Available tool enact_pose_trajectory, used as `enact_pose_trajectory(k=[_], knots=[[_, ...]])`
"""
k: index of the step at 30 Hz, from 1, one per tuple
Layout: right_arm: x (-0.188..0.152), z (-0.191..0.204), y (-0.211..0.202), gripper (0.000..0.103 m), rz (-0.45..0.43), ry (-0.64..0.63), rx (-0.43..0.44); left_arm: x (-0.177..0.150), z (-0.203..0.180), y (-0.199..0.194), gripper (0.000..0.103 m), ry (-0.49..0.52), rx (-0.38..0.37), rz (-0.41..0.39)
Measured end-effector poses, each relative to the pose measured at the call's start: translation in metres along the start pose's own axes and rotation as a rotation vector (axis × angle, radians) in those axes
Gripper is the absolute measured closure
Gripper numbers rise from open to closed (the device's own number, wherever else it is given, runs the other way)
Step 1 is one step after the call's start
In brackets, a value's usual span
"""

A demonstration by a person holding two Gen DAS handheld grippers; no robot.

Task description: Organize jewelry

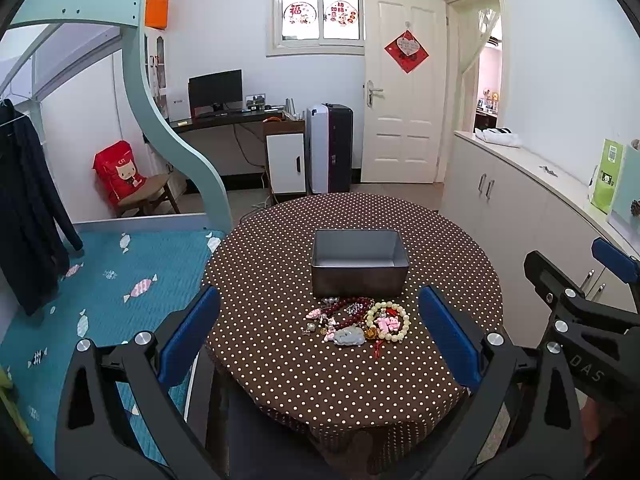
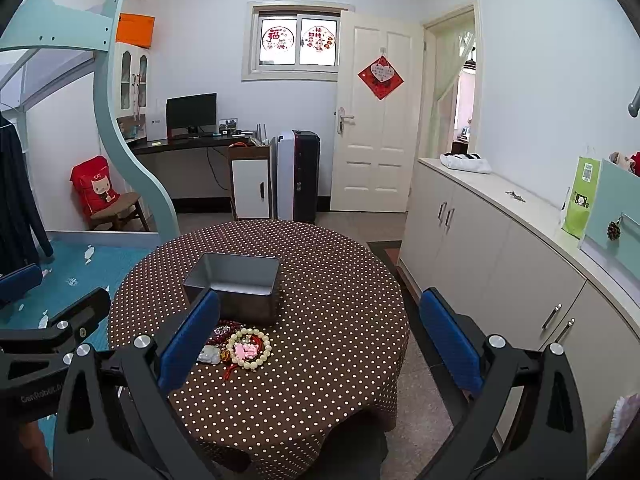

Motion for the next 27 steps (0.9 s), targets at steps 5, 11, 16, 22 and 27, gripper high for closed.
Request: enact_pose_trajectory(k=[5, 11, 16, 22, 27], knots=[[-0.004, 0.002, 0.005, 0.007, 0.017, -0.003, 0.008, -0.002, 0.002, 0.006, 0.005, -0.001, -0.007, 0.020], [-0.010, 0.003, 0.022, 0.007, 0.067, -0.005, 0.017, -0.010, 0.005, 0.026, 0.005, -0.002, -0.015, 0.068], [-0.025, 0.003, 0.048, 0.007, 0.142, 0.005, 0.026, -0.020, 0.011, 0.054, 0.005, -0.021, -0.007, 0.142], [-0.048, 0.002, 0.093, 0.007, 0.273, 0.019, 0.040, -0.037, 0.014, 0.100, 0.005, 0.001, -0.013, 0.258], [-0.067, 0.000, 0.132, 0.007, 0.372, 0.048, 0.063, -0.055, 0.015, 0.145, 0.005, 0.032, 0.013, 0.351]])
Point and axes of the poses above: each gripper's, at about its wrist camera, not at the fingertips, and y roughly the way its jaws point, z to its left, x to its top, the point moved 4 cm from there along y, roughly the way its jaws point, and after that the axes turned 5 degrees about x, right-handed, at the moved point
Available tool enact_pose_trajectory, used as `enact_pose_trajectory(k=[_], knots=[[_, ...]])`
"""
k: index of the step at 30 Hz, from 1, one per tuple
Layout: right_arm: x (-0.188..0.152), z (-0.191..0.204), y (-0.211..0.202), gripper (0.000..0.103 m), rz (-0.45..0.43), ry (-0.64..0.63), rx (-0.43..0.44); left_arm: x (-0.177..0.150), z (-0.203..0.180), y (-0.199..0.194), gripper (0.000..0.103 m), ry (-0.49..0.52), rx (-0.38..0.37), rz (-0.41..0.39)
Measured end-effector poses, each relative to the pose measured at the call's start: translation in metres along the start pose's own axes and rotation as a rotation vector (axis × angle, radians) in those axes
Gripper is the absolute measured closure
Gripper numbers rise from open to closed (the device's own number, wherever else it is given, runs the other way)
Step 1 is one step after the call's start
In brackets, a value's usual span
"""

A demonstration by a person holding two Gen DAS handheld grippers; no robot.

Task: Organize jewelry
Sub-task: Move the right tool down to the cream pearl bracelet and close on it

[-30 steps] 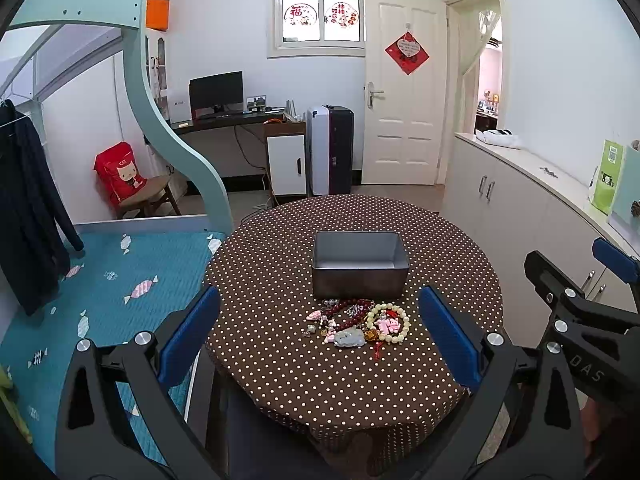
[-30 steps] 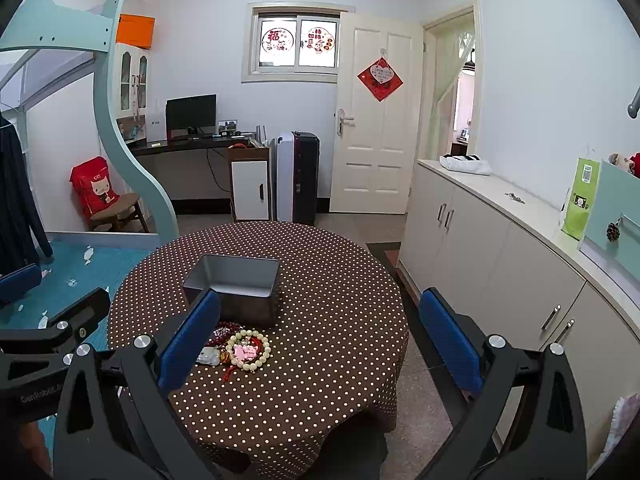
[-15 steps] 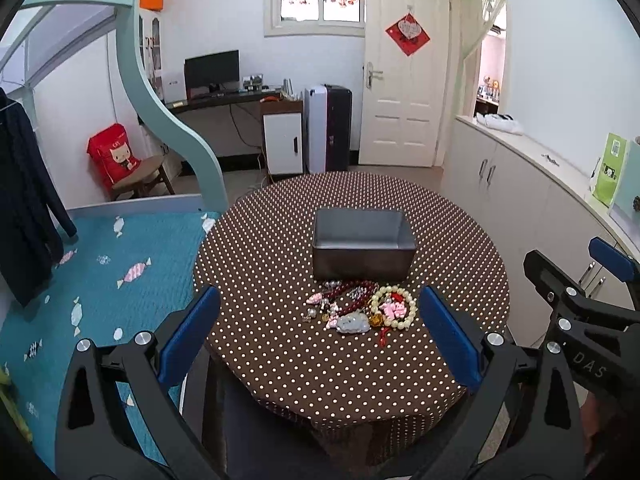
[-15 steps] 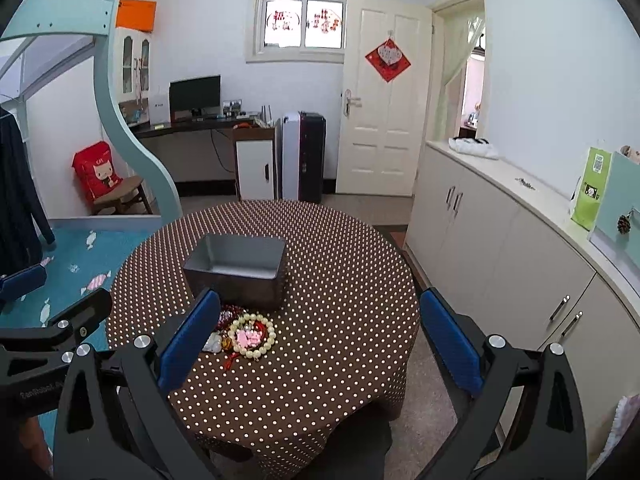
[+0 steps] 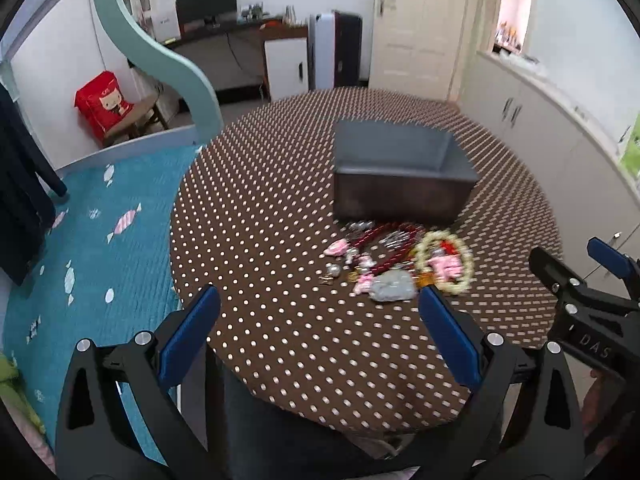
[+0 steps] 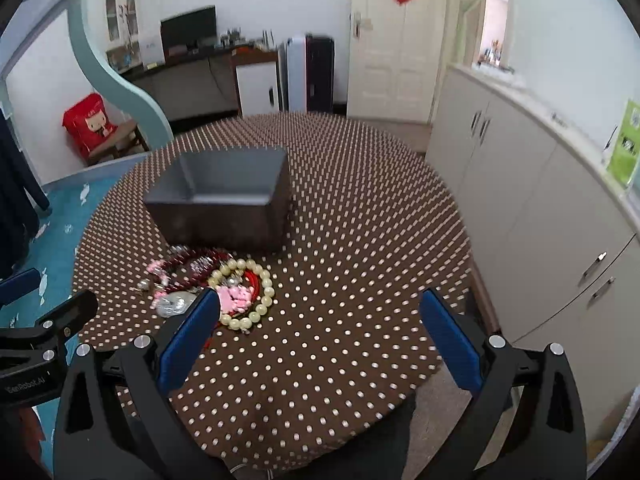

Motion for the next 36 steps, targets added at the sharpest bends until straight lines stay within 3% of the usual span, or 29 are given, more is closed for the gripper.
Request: enact_pose_trajectory(k=[5, 13, 18, 25, 27, 29, 30, 32, 33, 34, 36], knots=[[-0.001, -0.006, 0.034, 0.007, 0.063, 0.019, 0.011, 0.007, 0.000, 0.039, 0.005, 0.001, 0.006, 0.064], [0.002, -0.005, 0.062, 0.008, 0.121, -0.045, 0.009, 0.021, 0.003, 0.067, 0.005, -0.005, 0.031, 0.067], [0.002, -0.002, 0.079, 0.017, 0.153, -0.102, 0.011, 0.028, 0.003, 0.082, 0.005, 0.004, 0.026, 0.086], [0.003, 0.004, 0.090, 0.018, 0.170, -0.180, 0.019, 0.036, -0.007, 0.098, 0.005, 0.096, 0.021, 0.087], [0.002, 0.005, 0.089, 0.026, 0.168, -0.195, 0.049, 0.038, -0.012, 0.103, 0.005, 0.100, -0.026, 0.105], [0.002, 0.008, 0.089, 0.048, 0.175, -0.194, 0.120, 0.040, -0.016, 0.108, 0.005, 0.105, -0.063, 0.113], [0.002, 0.009, 0.088, 0.053, 0.176, -0.200, 0.138, 0.041, -0.017, 0.109, 0.005, 0.118, -0.063, 0.110], [-0.001, 0.015, 0.086, 0.074, 0.170, -0.232, 0.157, 0.042, -0.021, 0.111, 0.006, 0.162, -0.043, 0.098], [-0.002, 0.017, 0.085, 0.079, 0.170, -0.246, 0.164, 0.043, -0.025, 0.112, 0.009, 0.178, -0.041, 0.094], [-0.002, 0.018, 0.084, 0.087, 0.170, -0.254, 0.163, 0.043, -0.028, 0.113, 0.025, 0.187, -0.049, 0.094], [-0.001, 0.016, 0.084, 0.093, 0.170, -0.247, 0.151, 0.042, -0.032, 0.120, 0.039, 0.207, -0.080, 0.121]])
Point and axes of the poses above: each gripper's, at about its wrist camera, not at the fingertips, and y roughly the way its jaws point, z to its left, x to its top, the point moved 4 cm from there along y, roughly the way its jaws point, and after that the axes turned 5 degrees about x, right-handed, at the moved point
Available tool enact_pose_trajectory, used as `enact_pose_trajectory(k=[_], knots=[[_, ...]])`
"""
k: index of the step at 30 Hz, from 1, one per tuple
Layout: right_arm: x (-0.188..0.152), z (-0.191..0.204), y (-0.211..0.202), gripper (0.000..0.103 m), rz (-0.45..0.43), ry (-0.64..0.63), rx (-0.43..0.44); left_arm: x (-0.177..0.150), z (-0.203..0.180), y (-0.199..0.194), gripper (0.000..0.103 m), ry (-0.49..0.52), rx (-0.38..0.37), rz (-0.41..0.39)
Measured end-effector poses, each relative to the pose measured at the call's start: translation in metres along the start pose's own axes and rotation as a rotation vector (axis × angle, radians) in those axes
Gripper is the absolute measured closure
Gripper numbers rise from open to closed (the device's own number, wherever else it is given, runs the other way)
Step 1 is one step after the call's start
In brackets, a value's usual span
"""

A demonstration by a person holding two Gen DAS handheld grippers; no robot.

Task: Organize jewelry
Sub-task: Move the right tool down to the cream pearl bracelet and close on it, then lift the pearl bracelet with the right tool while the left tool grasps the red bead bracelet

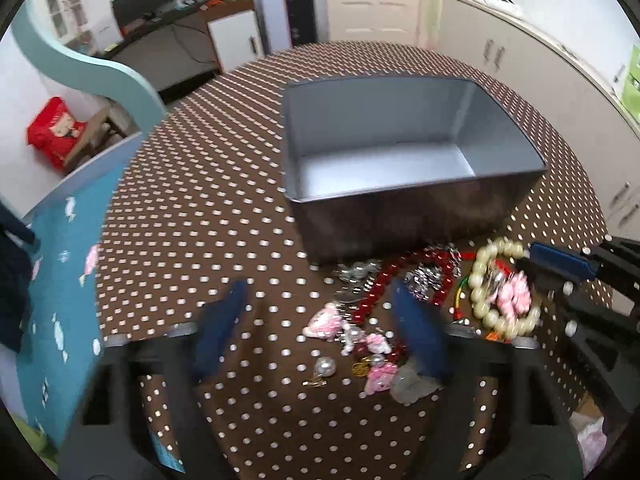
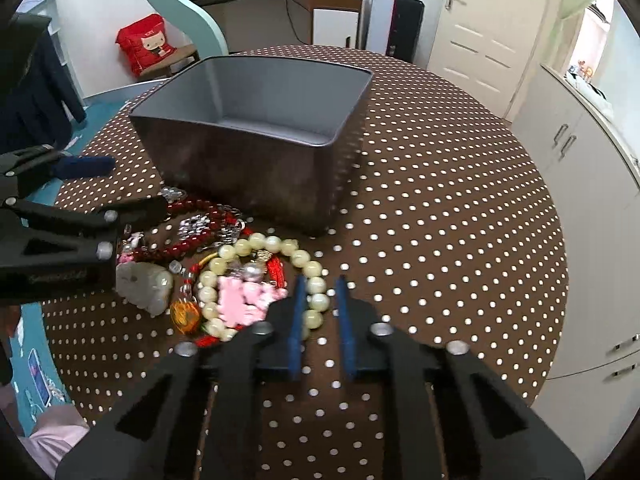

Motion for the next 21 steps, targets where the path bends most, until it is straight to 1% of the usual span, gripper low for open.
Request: enact_pose_trajectory(k=[3, 4, 6, 8, 9, 10, 11, 12, 15, 16, 19, 21], knots=[[0.003, -0.008, -0.001, 0.094, 0.000, 0.041, 0.015, 0.000, -0.002, 0.010, 0.040, 0.021, -0.005, 0.023], [0.003, -0.012, -0.002, 0.095, -0.001, 0.056, 0.011, 0.000, -0.002, 0.010, 0.044, 0.025, -0.018, 0.020], [0.007, -0.018, -0.003, 0.095, -0.006, 0.084, 0.020, 0.001, -0.004, 0.011, 0.053, 0.047, -0.071, 0.026], [0.011, -0.026, -0.006, 0.095, -0.025, 0.112, 0.042, 0.002, -0.002, 0.013, 0.053, 0.065, -0.103, 0.029], [0.012, -0.026, -0.009, 0.095, -0.033, 0.118, 0.052, 0.003, -0.002, 0.013, 0.058, 0.065, -0.116, 0.032], [0.015, -0.029, -0.013, 0.095, -0.046, 0.122, 0.066, 0.004, 0.000, 0.013, 0.069, 0.066, -0.126, 0.031], [0.017, -0.030, -0.016, 0.095, -0.058, 0.125, 0.075, 0.005, 0.003, 0.013, 0.075, 0.063, -0.142, 0.030], [0.021, -0.031, -0.021, 0.095, -0.072, 0.128, 0.084, 0.003, 0.004, 0.013, 0.085, 0.055, -0.157, 0.030], [0.028, -0.036, -0.029, 0.095, -0.094, 0.124, 0.089, 0.002, 0.013, 0.013, 0.087, 0.044, -0.183, 0.026], [0.029, -0.037, -0.030, 0.095, -0.098, 0.123, 0.086, 0.002, 0.014, 0.013, 0.090, 0.039, -0.188, 0.024], [0.031, -0.036, -0.035, 0.095, -0.113, 0.116, 0.097, 0.002, 0.022, 0.011, 0.094, -0.013, -0.234, 0.014], [0.032, -0.034, -0.039, 0.095, -0.126, 0.109, 0.103, 0.001, 0.030, 0.010, 0.094, -0.046, -0.262, 0.006]])
Point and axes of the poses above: each gripper's, at about its wrist camera, not at the fingertips, and y roughly the way its jaws point, z to its left, x to its top, the point moved 4 cm from there along y, roughly the way its jaws point, and after that the axes turned 5 degrees about x, right-handed, at the moved point
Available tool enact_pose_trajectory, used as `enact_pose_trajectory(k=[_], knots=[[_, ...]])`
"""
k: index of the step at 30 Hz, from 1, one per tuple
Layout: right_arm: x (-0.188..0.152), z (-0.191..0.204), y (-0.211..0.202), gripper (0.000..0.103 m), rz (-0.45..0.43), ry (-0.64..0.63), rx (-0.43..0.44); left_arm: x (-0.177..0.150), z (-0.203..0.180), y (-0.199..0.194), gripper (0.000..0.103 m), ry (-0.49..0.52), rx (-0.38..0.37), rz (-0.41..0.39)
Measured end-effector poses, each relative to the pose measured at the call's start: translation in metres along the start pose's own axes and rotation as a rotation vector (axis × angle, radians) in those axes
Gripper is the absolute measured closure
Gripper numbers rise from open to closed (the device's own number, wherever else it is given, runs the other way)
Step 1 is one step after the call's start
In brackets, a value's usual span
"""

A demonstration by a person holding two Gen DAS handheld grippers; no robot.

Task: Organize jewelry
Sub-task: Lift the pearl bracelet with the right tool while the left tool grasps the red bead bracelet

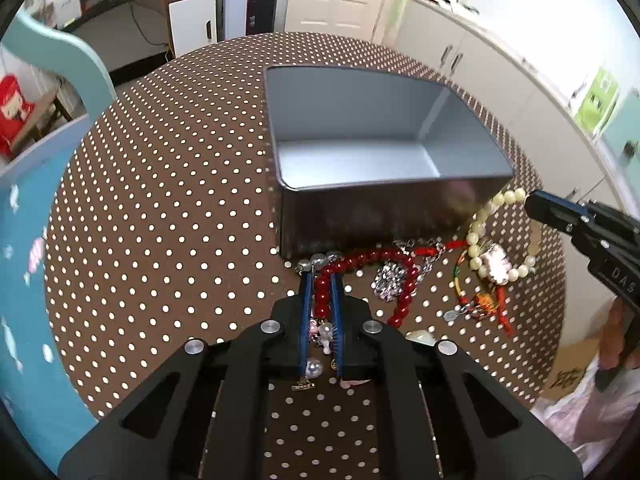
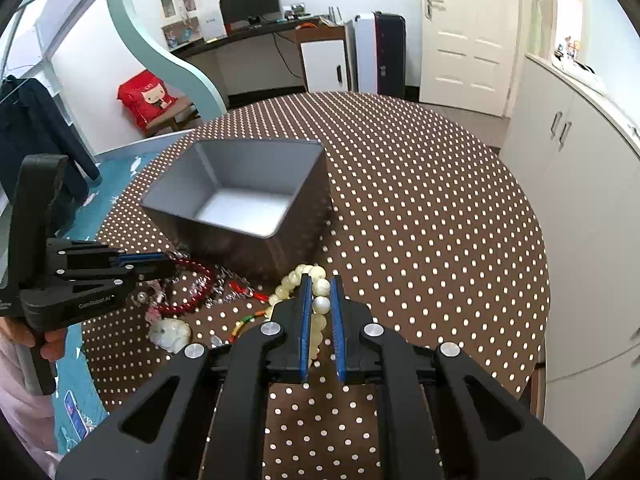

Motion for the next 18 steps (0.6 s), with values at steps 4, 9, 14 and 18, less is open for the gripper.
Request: enact_pose_trajectory(k=[4, 9, 14, 18], knots=[[0.004, 0.001, -0.012, 0.095, -0.033, -0.011, -0.003, 0.000, 0.009, -0.008, 0.094, -0.048, -0.036, -0.033], [0.011, -0.001, -0.024, 0.095, -0.072, -0.022, -0.024, -0.001, 0.019, -0.023, 0.094, -0.091, -0.097, -0.049], [0.010, -0.001, -0.021, 0.095, -0.069, -0.014, -0.014, -0.011, 0.028, -0.018, 0.094, -0.057, 0.050, -0.021], [0.006, -0.006, -0.012, 0.095, -0.043, 0.015, -0.005, -0.015, 0.025, -0.022, 0.090, -0.015, 0.091, -0.035]])
Point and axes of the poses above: each gripper's, at about its wrist camera, not at the fingertips, and y roughly the way its jaws point, z to its left, x to its top, the point moved 4 cm from there along y, roughly the way its jaws point, and after that the axes turned 5 degrees about x, right-handed, at the moved point
